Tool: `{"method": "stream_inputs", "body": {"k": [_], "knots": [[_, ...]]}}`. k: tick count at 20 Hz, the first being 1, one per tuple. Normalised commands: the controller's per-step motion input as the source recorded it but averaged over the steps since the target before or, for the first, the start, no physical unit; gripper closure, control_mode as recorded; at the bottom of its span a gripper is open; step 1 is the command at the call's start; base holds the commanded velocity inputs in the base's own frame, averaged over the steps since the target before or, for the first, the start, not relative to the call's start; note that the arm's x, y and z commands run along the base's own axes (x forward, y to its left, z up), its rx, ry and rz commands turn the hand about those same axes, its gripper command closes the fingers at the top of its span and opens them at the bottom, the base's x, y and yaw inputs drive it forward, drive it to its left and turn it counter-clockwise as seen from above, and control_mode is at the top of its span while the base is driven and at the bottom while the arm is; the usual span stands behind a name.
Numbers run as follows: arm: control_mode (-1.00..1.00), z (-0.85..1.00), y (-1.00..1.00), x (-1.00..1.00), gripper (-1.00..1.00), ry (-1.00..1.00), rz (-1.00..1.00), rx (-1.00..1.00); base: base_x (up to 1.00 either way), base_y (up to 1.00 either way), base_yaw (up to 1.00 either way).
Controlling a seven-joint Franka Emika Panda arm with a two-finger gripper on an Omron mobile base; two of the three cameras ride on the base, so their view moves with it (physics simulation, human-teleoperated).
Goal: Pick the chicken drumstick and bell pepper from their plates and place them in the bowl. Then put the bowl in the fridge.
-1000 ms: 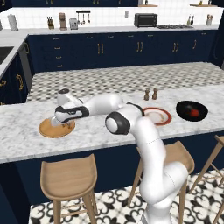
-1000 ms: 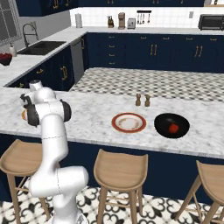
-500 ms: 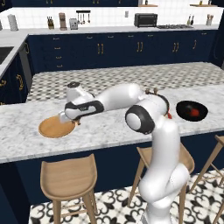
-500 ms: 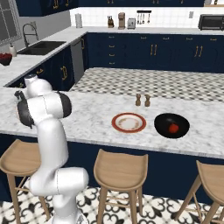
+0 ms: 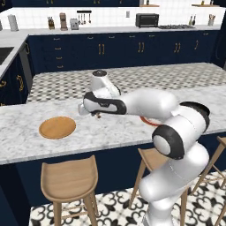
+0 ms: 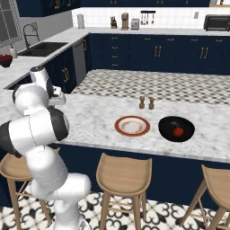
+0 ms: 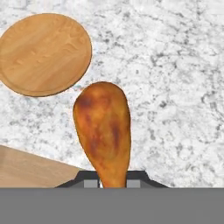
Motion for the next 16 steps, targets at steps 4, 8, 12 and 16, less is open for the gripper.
{"method": "stream_inputs", "body": {"k": [4, 8, 12, 16], "knots": [[-1.0, 0.74, -1.0, 0.0, 1.0, -0.03, -0.23, 0.09, 0.0, 0.0, 0.0], [-1.0, 0.4, -1.0, 0.0, 1.0, -0.01, -0.25, 0.0, 0.0, 0.0, 0.0], [-1.0, 0.06, -1.0, 0.03, 1.0, 0.03, -0.34, -0.01, 0.0, 0.0, 0.0], [-1.0, 0.0, -1.0, 0.09, 1.0, 0.0, -0.36, -0.08, 0.0, 0.0, 0.0]]}}
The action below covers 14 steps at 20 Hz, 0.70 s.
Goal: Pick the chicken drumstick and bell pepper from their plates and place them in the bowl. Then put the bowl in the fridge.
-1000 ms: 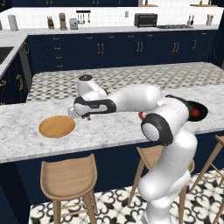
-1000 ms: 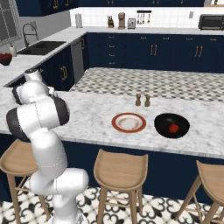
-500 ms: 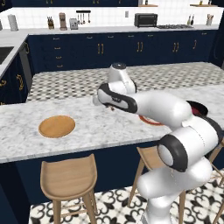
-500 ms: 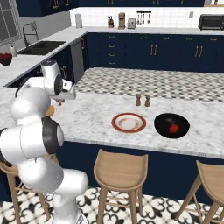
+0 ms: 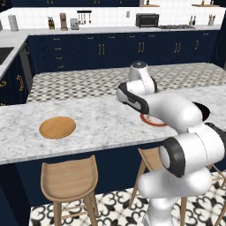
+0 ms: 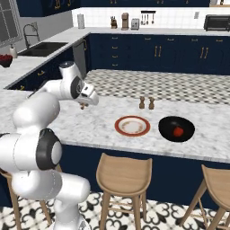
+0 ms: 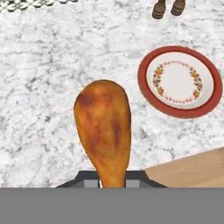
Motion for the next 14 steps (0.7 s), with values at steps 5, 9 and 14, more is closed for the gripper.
{"method": "stream_inputs", "body": {"k": [5, 9, 14], "knots": [[-1.0, 0.0, -1.0, 0.03, 1.0, -0.04, -0.35, -0.1, 0.0, 0.0, 0.0], [-1.0, 0.0, -1.0, 0.08, 1.0, 0.0, -0.37, -0.04, 0.0, 0.0, 0.0], [-1.0, 0.0, -1.0, 0.04, 1.0, 0.0, -0.27, 0.0, 0.0, 0.0, 0.0]]}}
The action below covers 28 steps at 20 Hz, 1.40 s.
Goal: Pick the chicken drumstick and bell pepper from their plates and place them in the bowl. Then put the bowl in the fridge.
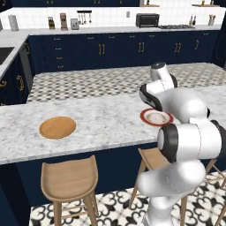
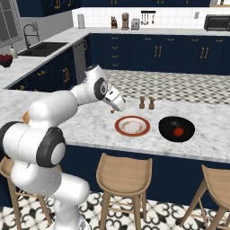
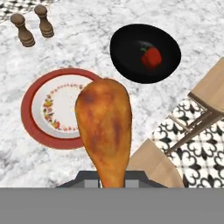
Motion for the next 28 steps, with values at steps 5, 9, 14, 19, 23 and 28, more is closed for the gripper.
{"method": "stream_inputs", "body": {"k": [5, 9, 14, 19, 23, 28], "knots": [[-1.0, 0.0, -1.0, 0.01, 1.0, 0.0, -0.03, 0.0, 0.0, 0.0, 0.0], [-1.0, -0.06, -1.0, 0.04, 1.0, 0.0, 0.01, 0.02, 0.0, 0.0, 0.0], [-1.0, -0.16, -1.0, 0.27, 1.0, 0.0, 0.04, 0.07, 0.0, 0.0, 0.0], [-1.0, -0.48, -0.81, 0.3, 1.0, 0.0, 0.2, 0.05, 0.0, 0.0, 0.0], [-1.0, -0.35, -0.41, 0.58, 1.0, 0.06, 0.19, 0.02, 0.0, 0.0, 0.0], [-1.0, -0.2, -0.04, 0.56, 1.0, 0.07, 0.06, 0.01, 0.0, 0.0, 0.0]]}}
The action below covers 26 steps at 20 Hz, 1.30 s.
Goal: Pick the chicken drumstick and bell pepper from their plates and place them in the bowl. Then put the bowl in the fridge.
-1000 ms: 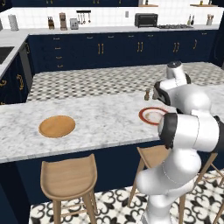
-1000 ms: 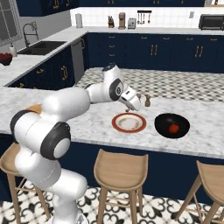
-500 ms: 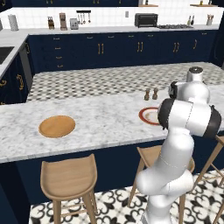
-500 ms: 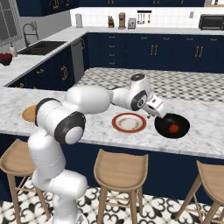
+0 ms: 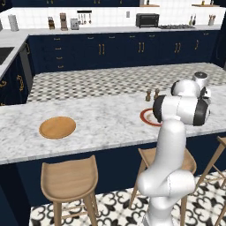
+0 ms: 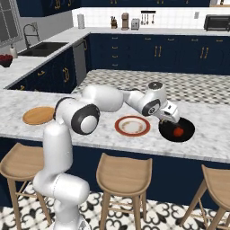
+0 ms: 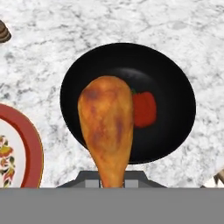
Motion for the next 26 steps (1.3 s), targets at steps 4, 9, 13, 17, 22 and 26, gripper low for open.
{"method": "stream_inputs", "body": {"k": [4, 9, 13, 17, 22, 26], "knots": [[-1.0, -0.42, -0.04, 0.03, 1.0, 0.07, 0.02, 0.02, 0.0, 0.0, 0.0], [-1.0, -0.34, -0.24, 0.0, 1.0, 0.0, 0.02, 0.0, 0.0, 0.0, 0.0], [-1.0, -0.16, -0.06, 0.0, 1.0, 0.0, 0.02, 0.01, 0.0, 0.0, 0.0], [-1.0, -0.11, 0.0, 0.0, 1.0, 0.0, 0.03, 0.0, 0.0, 0.0, 0.0], [-1.0, -0.12, 0.03, 0.09, -1.0, 0.02, 0.04, 0.01, 0.0, 0.0, 0.0], [-1.0, -0.12, 0.0, 0.27, -1.0, 0.07, 0.04, 0.0, 0.0, 0.0, 0.0]]}}
